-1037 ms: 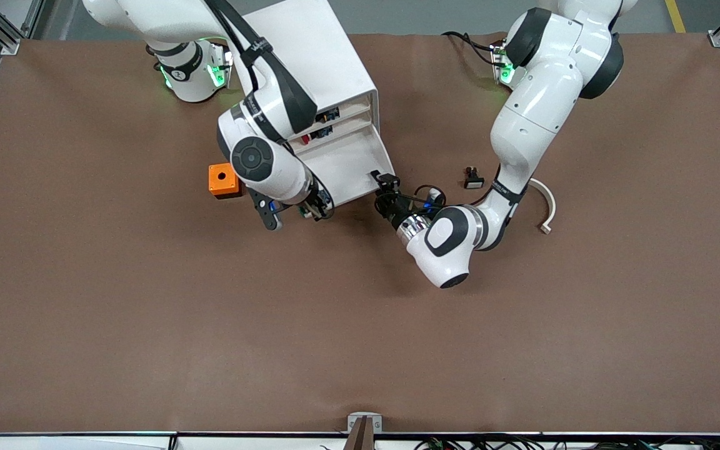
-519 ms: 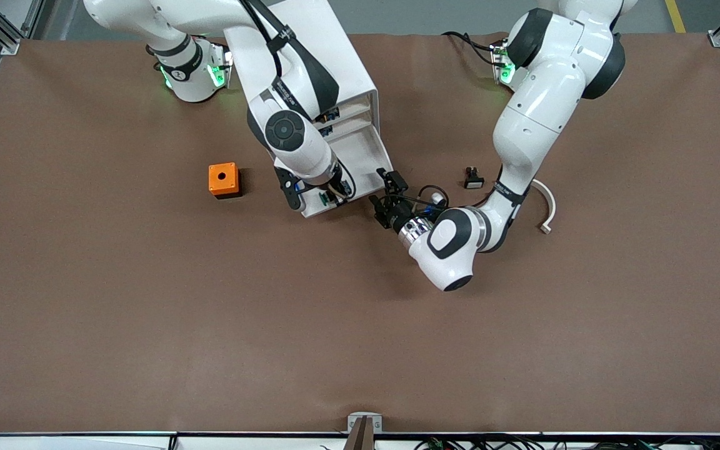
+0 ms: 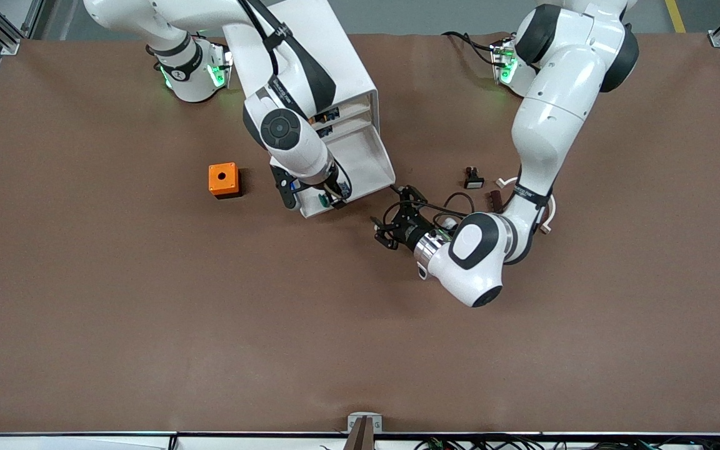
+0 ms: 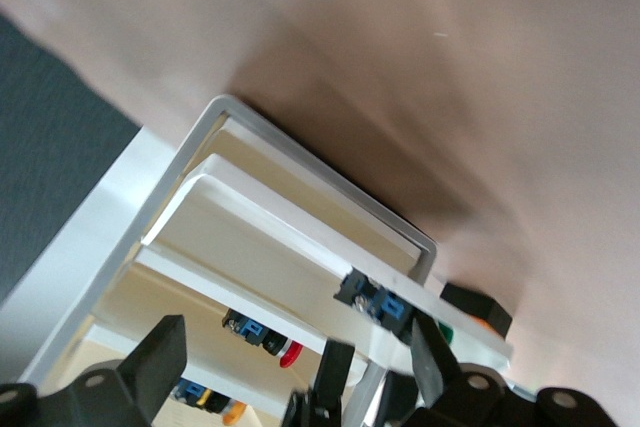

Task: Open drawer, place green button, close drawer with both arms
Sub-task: 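Lower the green button into the drawer and open the right gripper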

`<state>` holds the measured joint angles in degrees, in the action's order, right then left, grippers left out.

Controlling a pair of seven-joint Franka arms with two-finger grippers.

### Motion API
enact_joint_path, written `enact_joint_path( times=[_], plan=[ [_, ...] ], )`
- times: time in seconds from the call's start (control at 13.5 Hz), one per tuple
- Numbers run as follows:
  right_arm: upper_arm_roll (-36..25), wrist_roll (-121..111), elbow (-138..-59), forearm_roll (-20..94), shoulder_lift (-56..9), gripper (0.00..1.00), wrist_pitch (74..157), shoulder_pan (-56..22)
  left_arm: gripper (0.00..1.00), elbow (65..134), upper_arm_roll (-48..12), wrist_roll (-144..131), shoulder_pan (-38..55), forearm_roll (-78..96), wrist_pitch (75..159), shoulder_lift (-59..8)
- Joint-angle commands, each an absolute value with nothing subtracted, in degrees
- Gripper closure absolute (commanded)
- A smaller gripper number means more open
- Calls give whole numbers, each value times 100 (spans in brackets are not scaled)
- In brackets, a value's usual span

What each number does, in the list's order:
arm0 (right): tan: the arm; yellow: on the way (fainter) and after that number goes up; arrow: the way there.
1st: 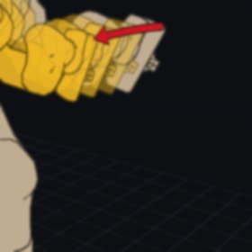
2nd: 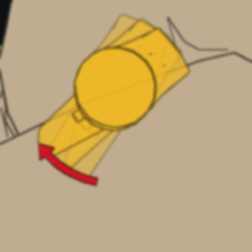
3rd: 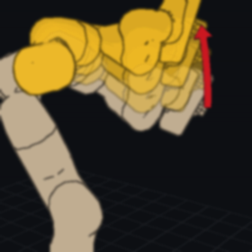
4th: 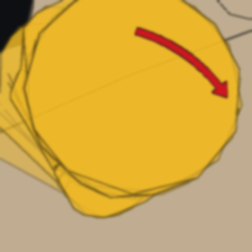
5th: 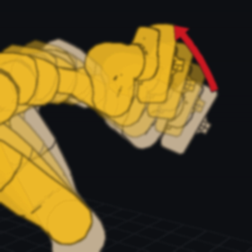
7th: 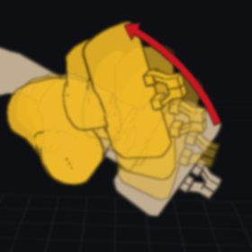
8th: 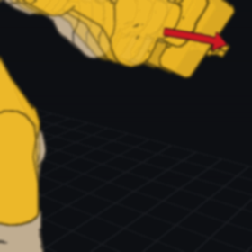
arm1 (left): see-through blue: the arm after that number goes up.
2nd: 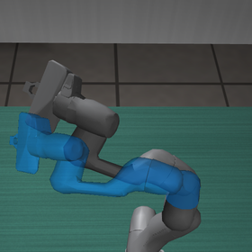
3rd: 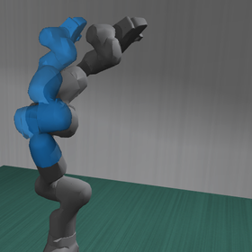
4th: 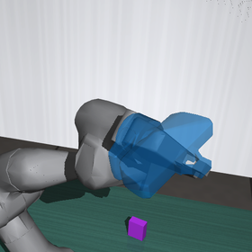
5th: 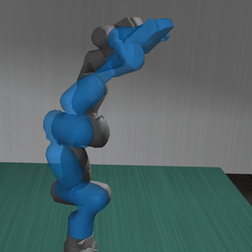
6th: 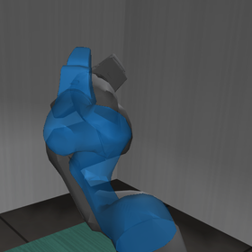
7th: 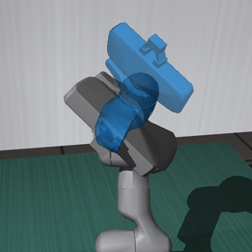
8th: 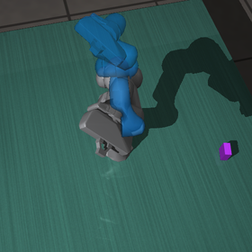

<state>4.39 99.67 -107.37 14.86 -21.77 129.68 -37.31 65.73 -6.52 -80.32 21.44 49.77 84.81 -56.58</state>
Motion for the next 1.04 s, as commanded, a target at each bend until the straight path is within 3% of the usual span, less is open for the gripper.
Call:
enact_joint_path(
  times=[0.0, 0.15, 0.52, 0.96],
  plan=[
    [326, 9548, -10504, 1119, -1759, 0, 12272, -3411, 1, 6600, -475, -7140, 2364, 4476, 8945, -5318],
    [290, 8680, -10494, 583, -1452, 0, 12077, -2999, 1, 6601, -466, -6708, 2460, 4071, 9402, -5116],
    [290, 5526, -9986, 527, -1160, 3, 11208, -1497, 1, 6627, -492, -6127, 2636, 3140, 10457, -4668],
    [290, 1815, -9826, 510, -818, 5, 10706, 112, 1, 6775, -501, -6117, 3330, 1453, 11775, -4632]
  ],
)
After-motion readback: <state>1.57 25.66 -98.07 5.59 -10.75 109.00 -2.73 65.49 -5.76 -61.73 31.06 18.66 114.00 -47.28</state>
